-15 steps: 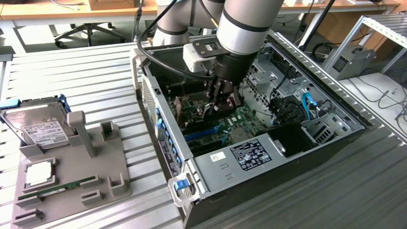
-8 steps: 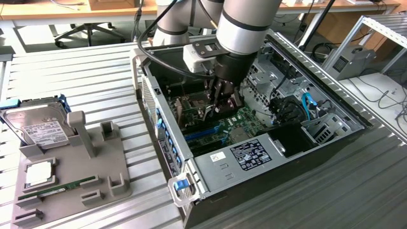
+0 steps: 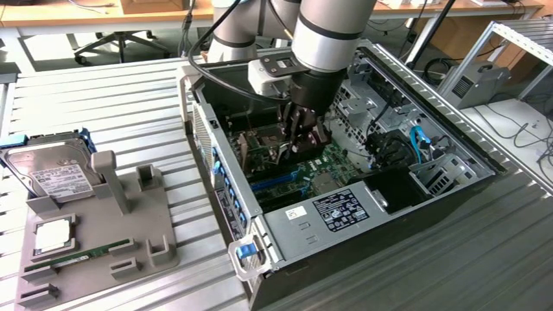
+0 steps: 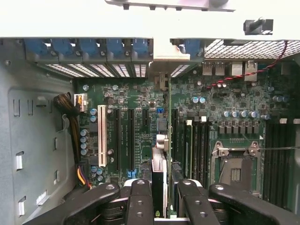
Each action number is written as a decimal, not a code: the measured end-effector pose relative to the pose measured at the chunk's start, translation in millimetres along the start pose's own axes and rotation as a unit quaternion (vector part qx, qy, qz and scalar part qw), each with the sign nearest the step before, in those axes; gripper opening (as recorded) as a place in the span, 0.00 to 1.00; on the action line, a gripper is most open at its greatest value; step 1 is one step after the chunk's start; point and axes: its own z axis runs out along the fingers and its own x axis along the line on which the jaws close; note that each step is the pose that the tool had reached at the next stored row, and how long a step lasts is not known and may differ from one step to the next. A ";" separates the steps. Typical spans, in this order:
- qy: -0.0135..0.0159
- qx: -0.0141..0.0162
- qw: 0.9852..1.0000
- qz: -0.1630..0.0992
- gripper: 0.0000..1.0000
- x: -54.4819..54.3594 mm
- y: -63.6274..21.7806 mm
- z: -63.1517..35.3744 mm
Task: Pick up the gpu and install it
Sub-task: 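Insert the gpu into the slot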
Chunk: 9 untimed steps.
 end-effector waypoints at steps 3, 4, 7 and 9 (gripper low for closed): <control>0.006 0.000 1.000 0.000 0.26 -1.2 0.0 1.1; 0.007 0.000 1.000 0.000 0.26 -1.7 -0.1 2.3; 0.007 0.000 1.000 0.000 0.26 -2.7 1.1 6.2; 0.008 0.000 1.000 0.000 0.26 -3.1 2.3 8.6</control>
